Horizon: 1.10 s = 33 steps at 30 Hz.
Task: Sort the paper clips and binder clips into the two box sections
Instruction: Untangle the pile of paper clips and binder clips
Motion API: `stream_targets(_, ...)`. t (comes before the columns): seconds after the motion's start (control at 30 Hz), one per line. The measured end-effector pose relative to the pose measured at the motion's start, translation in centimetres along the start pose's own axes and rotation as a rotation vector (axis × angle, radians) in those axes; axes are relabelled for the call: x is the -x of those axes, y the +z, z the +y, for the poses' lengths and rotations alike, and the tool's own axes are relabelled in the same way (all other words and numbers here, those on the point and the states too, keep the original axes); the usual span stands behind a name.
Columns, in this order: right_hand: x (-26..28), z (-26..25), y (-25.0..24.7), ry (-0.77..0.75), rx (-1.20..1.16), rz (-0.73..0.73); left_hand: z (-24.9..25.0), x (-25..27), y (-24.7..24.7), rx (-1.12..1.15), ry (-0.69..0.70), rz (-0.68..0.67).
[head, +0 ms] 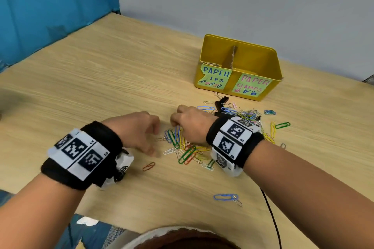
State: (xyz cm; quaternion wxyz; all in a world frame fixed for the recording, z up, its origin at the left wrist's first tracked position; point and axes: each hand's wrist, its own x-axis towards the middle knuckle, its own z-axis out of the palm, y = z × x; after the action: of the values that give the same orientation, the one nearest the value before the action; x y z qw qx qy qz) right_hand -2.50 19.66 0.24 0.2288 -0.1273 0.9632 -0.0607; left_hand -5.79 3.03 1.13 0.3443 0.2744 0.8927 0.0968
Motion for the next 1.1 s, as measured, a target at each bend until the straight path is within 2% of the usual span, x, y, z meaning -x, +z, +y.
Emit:
stream_targets(0.13,1.8,0.1,0.7,-0.054,-0.066,-0.088,-0.1,0.3,1.7,-0.095,0.007,-0.063)
stream_targets(0.27,3.9,1.1,0.2,-0.017,-0.096,-0.066,1.2,-0.5,2.0,-0.186,0.054,-0.042)
stream_targets(0.4,4.9,0.8,1.3,0.085,0.016,-0.222,3.3,-1.7,2.2,-0.257,0.123,-0.066)
stream_targets(0.5,4.8,0.6,1.7,0.067,-0.030,-0.126,4.9,-2.2,2.3,-0.267,0.175,0.034)
stream_targets(0.6,6.0,1.3,0.6,0.131,-0.135,-0.051,4.9,-2.4,1.9,-0.222,0.174,0.130)
stream_targets(0.7,8.4,1.5,0.7,0.167,-0.104,-0.159,3.9,-2.1,1.5,-0.171,0.122,0.116)
stream_targets(0.87,9.8,0.5,3.1,0.187,0.066,-0.374,4.1,-1.7,1.9,-0.245,0.038,0.025)
stream_targets(1.0,8.8,0.7,3.2,0.180,-0.027,-0.274,5.3,-1.4,2.9,-0.247,0.070,-0.019)
stream_targets(1.1,7.6,0.4,3.0,0.134,-0.096,-0.140,5.9,-1.2,3.6,-0.255,0.108,-0.037)
